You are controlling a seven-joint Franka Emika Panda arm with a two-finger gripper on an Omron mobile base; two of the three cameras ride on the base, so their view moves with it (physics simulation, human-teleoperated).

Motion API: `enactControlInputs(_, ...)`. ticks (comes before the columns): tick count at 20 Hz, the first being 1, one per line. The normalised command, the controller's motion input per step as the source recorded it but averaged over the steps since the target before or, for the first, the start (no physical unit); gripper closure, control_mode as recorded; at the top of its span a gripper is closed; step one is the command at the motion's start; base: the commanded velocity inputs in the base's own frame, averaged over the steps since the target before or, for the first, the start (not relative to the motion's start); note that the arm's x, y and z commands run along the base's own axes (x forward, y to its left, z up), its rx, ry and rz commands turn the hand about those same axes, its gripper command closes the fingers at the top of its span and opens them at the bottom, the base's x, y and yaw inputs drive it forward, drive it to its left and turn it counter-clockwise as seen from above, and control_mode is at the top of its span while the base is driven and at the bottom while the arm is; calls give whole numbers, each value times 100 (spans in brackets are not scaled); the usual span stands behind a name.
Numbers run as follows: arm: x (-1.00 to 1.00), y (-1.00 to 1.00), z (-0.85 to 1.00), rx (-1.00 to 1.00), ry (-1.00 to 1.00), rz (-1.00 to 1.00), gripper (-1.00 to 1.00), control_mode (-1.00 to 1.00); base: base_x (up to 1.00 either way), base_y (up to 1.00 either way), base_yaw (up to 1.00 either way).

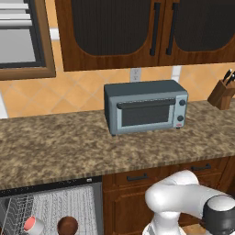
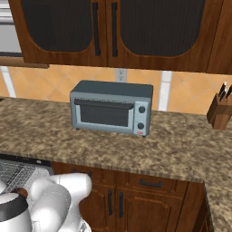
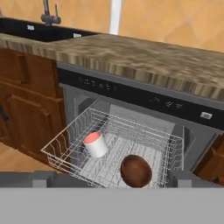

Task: Pick up the cup and bowl from the counter, place them in the dishwasher, and close the dishwasher door.

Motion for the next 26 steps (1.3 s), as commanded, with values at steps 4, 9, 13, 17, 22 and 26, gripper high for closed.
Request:
enactControlInputs(4,-58,0,-29,0,-11,-16,-100,-100,0,0,0)
enactControlInputs(9,-45,-3,-30,0,-22,-17,-100,-100,0,0,0)
enactControlInputs(13,-14,0,-72,0,-31,-24,-100,-100,0,0,0)
enactControlInputs(17,0,0,-81,0,-29,-34,-100,-100,0,0,0)
enactControlInputs(22,-8,14,-14,0,-17,-10,-100,-100,0,0,0)
enactControlInputs(26,-4,11,-34,0,-3,3,-100,-100,0,0,0)
